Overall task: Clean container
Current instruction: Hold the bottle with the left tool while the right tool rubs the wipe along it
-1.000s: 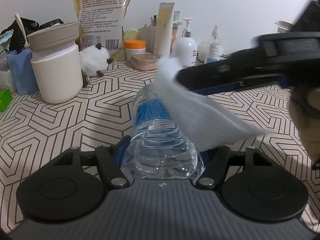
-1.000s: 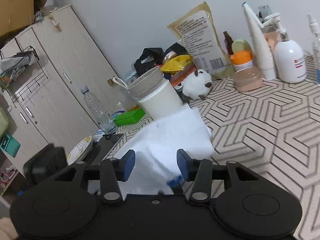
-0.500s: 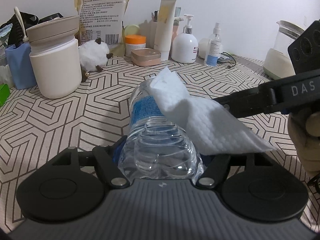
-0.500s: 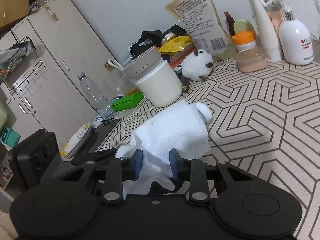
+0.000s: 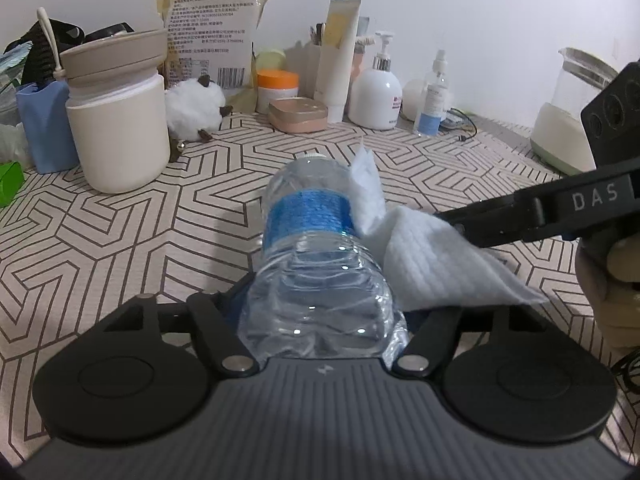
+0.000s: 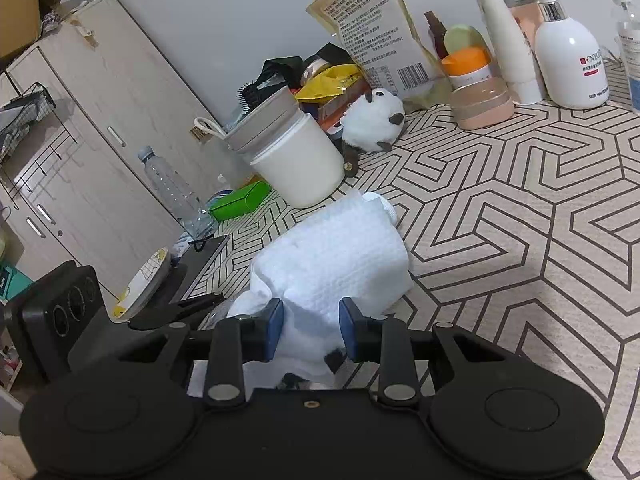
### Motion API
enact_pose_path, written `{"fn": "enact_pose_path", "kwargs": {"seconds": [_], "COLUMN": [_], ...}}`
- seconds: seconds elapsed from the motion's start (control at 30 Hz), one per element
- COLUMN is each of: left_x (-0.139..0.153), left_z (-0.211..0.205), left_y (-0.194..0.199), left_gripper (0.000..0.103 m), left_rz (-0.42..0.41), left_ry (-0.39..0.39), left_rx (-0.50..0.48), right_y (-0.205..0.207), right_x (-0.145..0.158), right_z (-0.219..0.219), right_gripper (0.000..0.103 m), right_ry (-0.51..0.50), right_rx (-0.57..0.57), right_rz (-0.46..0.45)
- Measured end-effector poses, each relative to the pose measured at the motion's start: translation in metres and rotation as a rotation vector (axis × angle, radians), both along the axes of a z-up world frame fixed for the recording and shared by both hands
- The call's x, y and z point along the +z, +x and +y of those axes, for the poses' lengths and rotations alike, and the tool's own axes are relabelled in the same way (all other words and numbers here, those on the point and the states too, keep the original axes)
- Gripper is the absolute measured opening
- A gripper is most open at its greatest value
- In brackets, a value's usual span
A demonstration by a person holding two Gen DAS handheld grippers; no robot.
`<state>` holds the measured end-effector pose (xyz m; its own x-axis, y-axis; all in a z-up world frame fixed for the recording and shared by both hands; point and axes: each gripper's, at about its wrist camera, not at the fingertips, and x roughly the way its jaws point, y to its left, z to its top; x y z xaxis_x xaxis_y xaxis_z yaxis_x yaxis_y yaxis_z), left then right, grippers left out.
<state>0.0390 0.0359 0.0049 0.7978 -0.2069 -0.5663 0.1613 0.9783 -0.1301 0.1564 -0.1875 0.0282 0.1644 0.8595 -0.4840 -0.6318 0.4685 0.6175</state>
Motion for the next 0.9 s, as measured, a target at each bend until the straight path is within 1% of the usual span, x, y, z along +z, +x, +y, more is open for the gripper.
{"fn": "enact_pose_path", "kwargs": {"seconds": [0.1, 0.2, 0.3, 0.43, 0.53, 0.57, 0.67, 0.8, 0.9], "left_x": [0.001, 0.003, 0.003, 0.003, 0.003, 0.003, 0.002, 0.001, 0.000], "left_z": [-0.003, -0.006, -0.006, -0.005, -0.008, -0.008, -0.004, -0.004, -0.002], "left_y": [-0.003, -0.005, -0.005, -0.005, -0.006, -0.005, -0.003, -0.001, 0.002], "left_gripper": [0.068, 0.068, 0.068, 0.068, 0.069, 0.069, 0.070, 0.070, 0.070], "left_rz": [-0.022, -0.040, -0.041, -0.042, -0.049, -0.044, -0.028, -0.018, 0.006], "left_ry": [0.007, 0.020, 0.012, 0.001, 0.016, 0.016, -0.002, -0.005, -0.007], "left_rx": [-0.023, -0.046, -0.050, -0.055, -0.065, -0.061, -0.051, -0.044, -0.019], "right_y": [-0.001, 0.000, 0.003, 0.006, 0.006, 0.005, -0.003, -0.005, -0.006], "right_x": [0.002, 0.001, 0.000, -0.001, 0.002, 0.003, 0.007, 0.006, 0.006], "right_z": [-0.001, -0.002, -0.004, -0.007, -0.008, -0.007, -0.001, 0.001, 0.002], "right_gripper": [0.035, 0.035, 0.035, 0.032, 0.031, 0.037, 0.037, 0.037, 0.037], "right_ry": [-0.030, -0.091, -0.106, -0.056, 0.036, 0.065, 0.061, 0.072, 0.089], "right_rx": [-0.020, -0.057, -0.070, -0.055, -0.010, 0.011, 0.041, 0.056, 0.075], "right_rz": [-0.027, -0.057, -0.054, -0.018, 0.020, 0.030, 0.000, 0.010, 0.017]}}
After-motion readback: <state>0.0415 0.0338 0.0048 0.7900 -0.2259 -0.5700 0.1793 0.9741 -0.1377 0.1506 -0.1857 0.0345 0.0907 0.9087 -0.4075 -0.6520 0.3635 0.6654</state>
